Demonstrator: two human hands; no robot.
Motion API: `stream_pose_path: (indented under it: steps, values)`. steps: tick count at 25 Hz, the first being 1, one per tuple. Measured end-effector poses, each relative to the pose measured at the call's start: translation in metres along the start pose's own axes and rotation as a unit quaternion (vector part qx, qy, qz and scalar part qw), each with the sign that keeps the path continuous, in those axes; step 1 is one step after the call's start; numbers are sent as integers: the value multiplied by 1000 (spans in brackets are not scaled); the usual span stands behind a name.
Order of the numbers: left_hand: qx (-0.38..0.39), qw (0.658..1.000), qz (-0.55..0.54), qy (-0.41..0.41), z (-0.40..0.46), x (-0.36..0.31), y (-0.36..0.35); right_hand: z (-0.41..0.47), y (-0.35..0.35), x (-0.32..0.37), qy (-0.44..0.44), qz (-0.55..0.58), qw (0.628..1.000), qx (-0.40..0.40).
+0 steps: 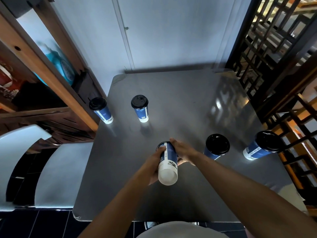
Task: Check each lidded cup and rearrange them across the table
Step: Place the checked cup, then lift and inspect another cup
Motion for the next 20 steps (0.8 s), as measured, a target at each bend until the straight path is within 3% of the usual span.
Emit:
stream_pose_path:
  steps: [5,10,14,16,20]
  values:
    - [-23,999,22,-21,-13,-5,-5,-1,-2,0,16,8,1000,-12]
    - [-122,967,220,-44,-38,-9,-12,-6,-1,4,38,26,999,-12]
    - [-111,931,326,-119,-43,-3,-9,-4,1,1,59,33,998,-4]
    - [-110,904,380,-162,-42,1,-7,-6,0,6,95,-22,995,-21]
    - [-117,897,376,-202,-39,13,-7,-10,-4,9,148,-188,969,-62]
Point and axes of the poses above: each hand's wrist, its own z-axis towards the middle knuckle, its own y-axis out of the back of the hand, x = y × z, the point moved 1 cm from there along z, towards the middle knuckle, and after that the axes turned 2 degrees about -x, right-handed, at the moved point
